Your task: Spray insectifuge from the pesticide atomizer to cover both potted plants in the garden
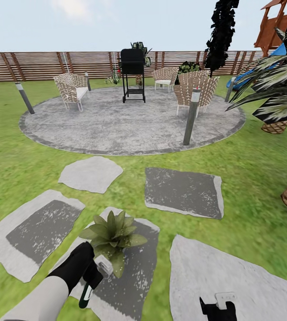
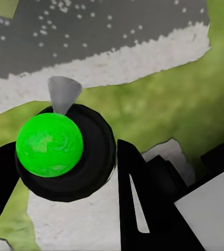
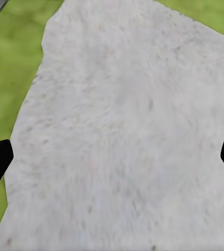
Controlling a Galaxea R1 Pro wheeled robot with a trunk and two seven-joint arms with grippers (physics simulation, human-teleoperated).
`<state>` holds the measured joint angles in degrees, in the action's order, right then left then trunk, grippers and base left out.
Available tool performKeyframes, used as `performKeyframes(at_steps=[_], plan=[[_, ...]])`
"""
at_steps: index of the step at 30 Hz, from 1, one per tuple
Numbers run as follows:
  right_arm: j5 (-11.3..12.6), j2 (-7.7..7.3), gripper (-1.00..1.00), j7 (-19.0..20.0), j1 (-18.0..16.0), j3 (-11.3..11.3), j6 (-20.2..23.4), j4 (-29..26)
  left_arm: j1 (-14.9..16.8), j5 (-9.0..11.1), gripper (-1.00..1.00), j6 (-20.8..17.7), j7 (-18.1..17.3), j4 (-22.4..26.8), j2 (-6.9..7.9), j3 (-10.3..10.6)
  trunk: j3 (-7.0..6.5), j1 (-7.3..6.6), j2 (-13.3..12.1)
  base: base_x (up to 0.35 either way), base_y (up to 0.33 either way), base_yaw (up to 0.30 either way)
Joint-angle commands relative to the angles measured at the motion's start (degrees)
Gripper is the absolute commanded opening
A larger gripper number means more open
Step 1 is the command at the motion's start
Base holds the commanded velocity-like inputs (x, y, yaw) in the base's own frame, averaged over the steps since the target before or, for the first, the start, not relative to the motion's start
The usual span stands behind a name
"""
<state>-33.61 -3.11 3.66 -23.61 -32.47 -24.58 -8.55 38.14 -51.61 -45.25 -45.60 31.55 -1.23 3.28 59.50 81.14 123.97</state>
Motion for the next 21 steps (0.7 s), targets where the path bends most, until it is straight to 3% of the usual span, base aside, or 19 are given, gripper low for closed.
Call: performKeyframes(at_steps=[1,6,10,21], plan=[[-0.14,0.01,1.00,0.38,-0.06,-0.47,-0.20,0.02,0.01,-0.65,-1.00,-0.11,-0.52,0.10,0.03,0.06,0.05,-0.01,0.02,0.000,0.000,0.000],[-0.14,0.02,1.00,0.45,-0.04,-0.43,-0.20,0.11,0.01,-0.72,-1.00,-0.10,-0.05,0.09,0.04,0.13,0.05,-0.01,0.02,0.000,0.000,0.000],[-0.14,0.10,1.00,0.47,-0.05,-0.40,-0.20,0.15,0.01,-0.17,-1.00,-0.08,3.03,-0.22,-0.02,0.15,0.05,-0.01,0.02,0.000,0.000,0.044],[-0.14,0.21,1.00,0.47,-0.05,-0.40,-0.20,0.20,0.01,0.18,-1.00,0.08,3.52,-0.70,-0.25,0.15,0.05,-0.01,0.02,0.000,0.000,0.256]])
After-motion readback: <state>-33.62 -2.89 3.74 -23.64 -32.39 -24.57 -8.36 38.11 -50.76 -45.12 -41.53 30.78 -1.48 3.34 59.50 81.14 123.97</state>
